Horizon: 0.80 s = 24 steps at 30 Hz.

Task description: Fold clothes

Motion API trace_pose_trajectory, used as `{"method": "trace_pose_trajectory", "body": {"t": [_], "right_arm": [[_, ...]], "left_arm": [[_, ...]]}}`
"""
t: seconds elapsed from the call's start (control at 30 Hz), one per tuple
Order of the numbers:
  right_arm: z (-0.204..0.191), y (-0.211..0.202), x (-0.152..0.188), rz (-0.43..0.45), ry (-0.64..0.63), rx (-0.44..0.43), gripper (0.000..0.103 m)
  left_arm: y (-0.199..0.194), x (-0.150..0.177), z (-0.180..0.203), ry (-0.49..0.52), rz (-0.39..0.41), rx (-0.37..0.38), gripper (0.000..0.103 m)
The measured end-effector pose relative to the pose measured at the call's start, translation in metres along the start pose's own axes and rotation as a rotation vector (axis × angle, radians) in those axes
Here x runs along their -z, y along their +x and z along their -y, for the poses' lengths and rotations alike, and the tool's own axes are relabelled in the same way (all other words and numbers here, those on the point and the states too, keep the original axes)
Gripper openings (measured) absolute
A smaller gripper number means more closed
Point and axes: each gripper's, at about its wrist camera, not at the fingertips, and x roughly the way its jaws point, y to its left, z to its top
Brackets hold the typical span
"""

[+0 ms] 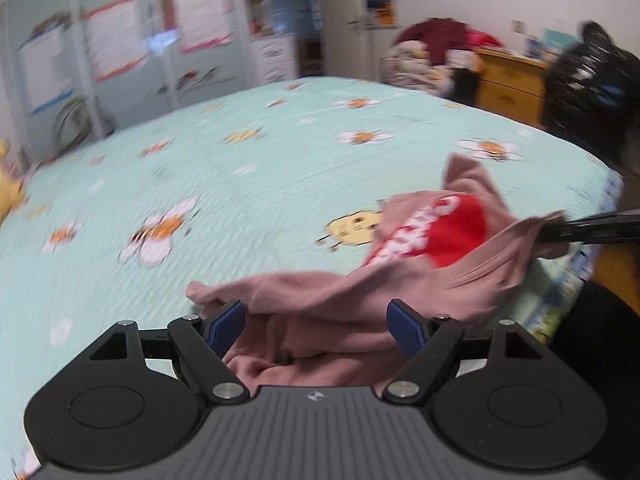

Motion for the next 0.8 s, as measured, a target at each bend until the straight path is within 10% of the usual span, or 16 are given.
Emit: {"method": "trace_pose_trajectory", "body": {"t": [0.33,0.53,0.8], "right_arm": [[0.016,0.011,0.027,-0.007,0.165,-0.013,0.013],[0.015,0.011,0.030,-0.004,0.165,-0.026,0.014],[0.027,0.013,0.033,-0.019,0.235,-0.057,0.030]], "left_arm": [[0.043,-0.029,0.042,0.316,-0.053,0.080,0.081],[0.110,-0.027,0.070,0.477,-0.233,0.182,0.079],[0.115,0.002,0.070,0.403,-0.279,0.235,0.032]]}}
